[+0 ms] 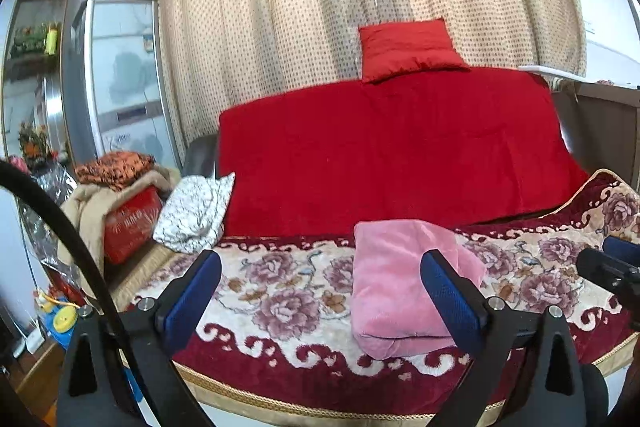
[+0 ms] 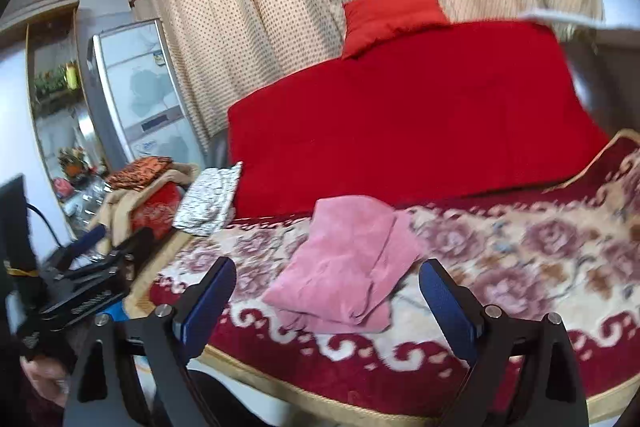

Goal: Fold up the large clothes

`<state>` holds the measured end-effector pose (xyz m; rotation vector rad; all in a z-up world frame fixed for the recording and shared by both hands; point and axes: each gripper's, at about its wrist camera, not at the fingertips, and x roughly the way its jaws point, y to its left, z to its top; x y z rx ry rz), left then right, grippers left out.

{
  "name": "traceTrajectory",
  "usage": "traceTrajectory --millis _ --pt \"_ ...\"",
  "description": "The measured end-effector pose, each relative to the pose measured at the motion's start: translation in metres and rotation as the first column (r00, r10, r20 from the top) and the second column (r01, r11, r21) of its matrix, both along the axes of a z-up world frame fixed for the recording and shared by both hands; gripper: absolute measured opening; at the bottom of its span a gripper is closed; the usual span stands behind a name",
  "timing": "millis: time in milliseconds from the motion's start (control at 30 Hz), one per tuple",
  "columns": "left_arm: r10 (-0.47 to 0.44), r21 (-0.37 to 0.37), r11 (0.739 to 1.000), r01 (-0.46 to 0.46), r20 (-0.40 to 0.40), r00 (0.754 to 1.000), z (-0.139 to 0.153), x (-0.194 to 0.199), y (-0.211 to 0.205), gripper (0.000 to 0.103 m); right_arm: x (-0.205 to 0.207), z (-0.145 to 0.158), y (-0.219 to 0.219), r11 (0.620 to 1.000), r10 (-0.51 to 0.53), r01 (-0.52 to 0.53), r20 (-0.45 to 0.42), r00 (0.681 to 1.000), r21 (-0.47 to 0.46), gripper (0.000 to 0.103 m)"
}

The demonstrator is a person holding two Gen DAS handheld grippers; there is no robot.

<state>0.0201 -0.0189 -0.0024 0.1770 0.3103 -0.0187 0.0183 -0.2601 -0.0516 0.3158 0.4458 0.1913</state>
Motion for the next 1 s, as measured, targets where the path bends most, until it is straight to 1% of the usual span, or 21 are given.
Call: traceTrajectory --millis 33,100,167,300,433,600,800,1000 --pt "0.001 -0.001 1.000 -0.001 0.003 1.000 0.003 -0.004 0.000 0.100 -0.002 0.003 0.002 1.000 -0.013 0.013 0.002 1.000 -0.020 0.095" --pt "-0.003 -0.006 1.000 0.003 0.006 1.000 0.009 -0.010 -0.001 0.100 -0.007 0.011 0.010 0.994 -0.061 0.061 0.000 0.998 -0.091 0.095" --pt "-0.002 -0.007 1.000 0.002 0.007 1.000 0.013 -0.015 -0.001 0.100 -0.013 0.017 0.017 0.987 -0.082 0.083 0.012 0.997 -0.138 0.095" --pt "0.006 -0.004 1.000 -0.006 0.013 1.000 0.018 -0.023 0.000 0.100 -0.024 0.028 0.028 0.970 -0.115 0.120 0.035 0.993 -0.209 0.095" --pt "0.014 -0.022 1.000 -0.013 0.015 1.000 0.021 -0.028 0.004 0.100 -0.034 0.039 0.035 0.960 -0.143 0.150 0.047 0.989 -0.235 0.095" --pt "0.009 -0.037 0.999 -0.008 0.013 1.000 0.025 -0.033 0.009 0.100 -0.038 0.046 0.043 0.940 -0.190 0.198 0.057 0.980 -0.278 0.095" --pt "-0.003 -0.032 0.999 0.004 0.027 1.000 0.028 -0.039 0.008 0.100 -0.040 0.053 0.050 0.932 -0.199 0.206 0.052 0.979 -0.299 0.095" --pt "0.000 -0.025 1.000 0.001 0.029 1.000 0.028 -0.041 0.004 0.100 -0.045 0.059 0.055 0.920 -0.204 0.219 0.080 0.976 -0.325 0.095"
